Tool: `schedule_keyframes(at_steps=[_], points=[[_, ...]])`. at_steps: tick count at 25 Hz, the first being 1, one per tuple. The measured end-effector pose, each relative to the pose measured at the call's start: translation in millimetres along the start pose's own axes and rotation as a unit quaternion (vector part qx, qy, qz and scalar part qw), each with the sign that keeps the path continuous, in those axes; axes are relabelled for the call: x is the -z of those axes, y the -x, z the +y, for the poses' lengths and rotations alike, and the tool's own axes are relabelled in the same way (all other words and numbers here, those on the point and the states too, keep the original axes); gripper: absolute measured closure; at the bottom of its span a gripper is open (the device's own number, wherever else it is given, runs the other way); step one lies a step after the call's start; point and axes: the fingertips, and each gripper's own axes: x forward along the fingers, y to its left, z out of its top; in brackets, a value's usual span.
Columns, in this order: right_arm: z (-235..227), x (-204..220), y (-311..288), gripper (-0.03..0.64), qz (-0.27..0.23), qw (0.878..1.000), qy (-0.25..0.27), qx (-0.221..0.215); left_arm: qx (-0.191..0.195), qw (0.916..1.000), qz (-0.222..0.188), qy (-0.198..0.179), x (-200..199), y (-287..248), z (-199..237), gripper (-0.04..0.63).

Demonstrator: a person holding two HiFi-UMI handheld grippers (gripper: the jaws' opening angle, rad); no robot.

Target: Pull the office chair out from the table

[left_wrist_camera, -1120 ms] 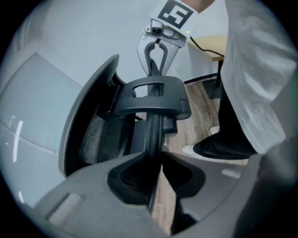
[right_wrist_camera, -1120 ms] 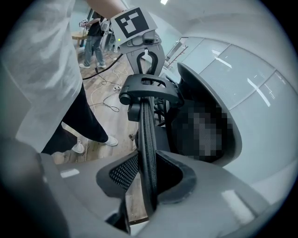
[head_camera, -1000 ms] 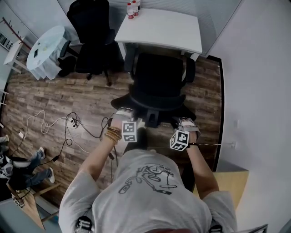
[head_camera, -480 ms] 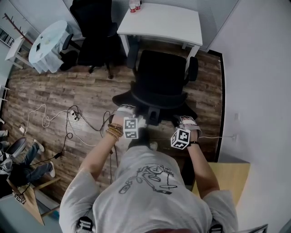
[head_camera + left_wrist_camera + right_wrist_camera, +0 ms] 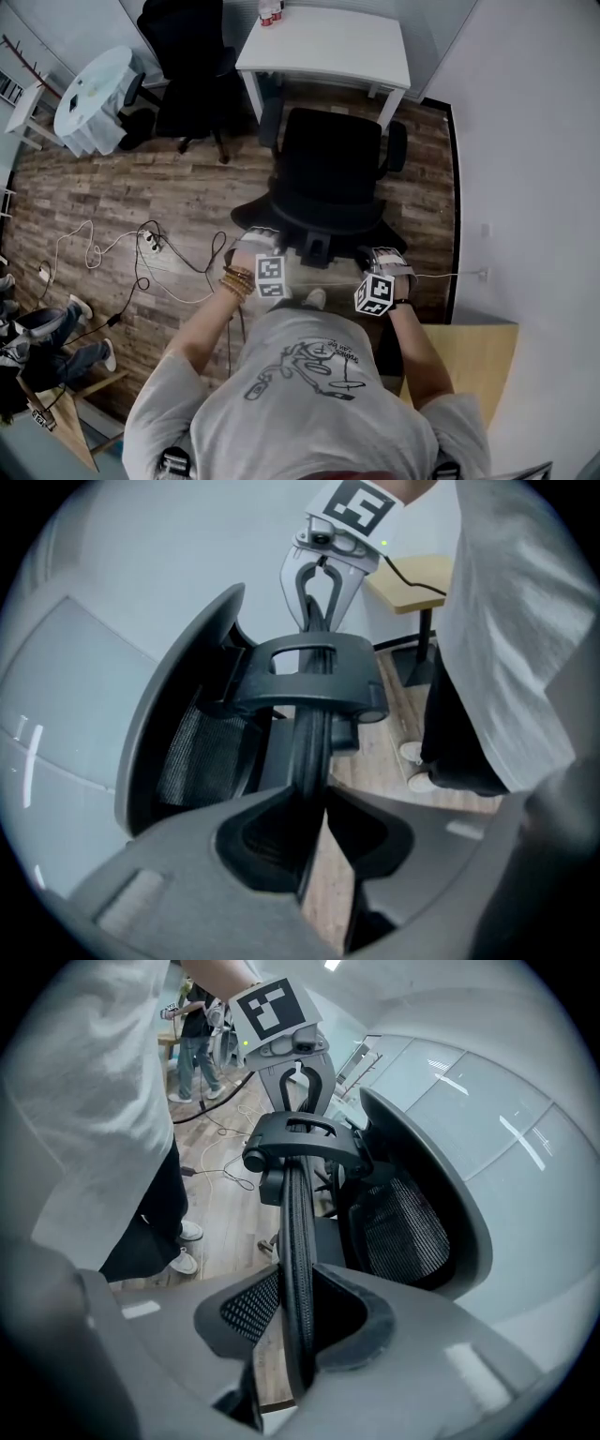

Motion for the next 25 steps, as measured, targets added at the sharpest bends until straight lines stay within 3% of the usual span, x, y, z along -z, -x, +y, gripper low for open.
schedule_keyframes(at_steps=[10, 25], points=[[22.1, -16.7, 9.7, 0.506, 0.000, 1.000, -0.015, -0.027, 0.007, 0.9999, -0.005, -0.006, 9.6, 14.6, -17.6, 0.497], [84.1, -40.2, 38.8, 0.506, 0.017, 0.998, -0.027, -0.048, 0.031, 0.9985, -0.031, -0.033, 16.2, 50.2, -78.0, 0.500]])
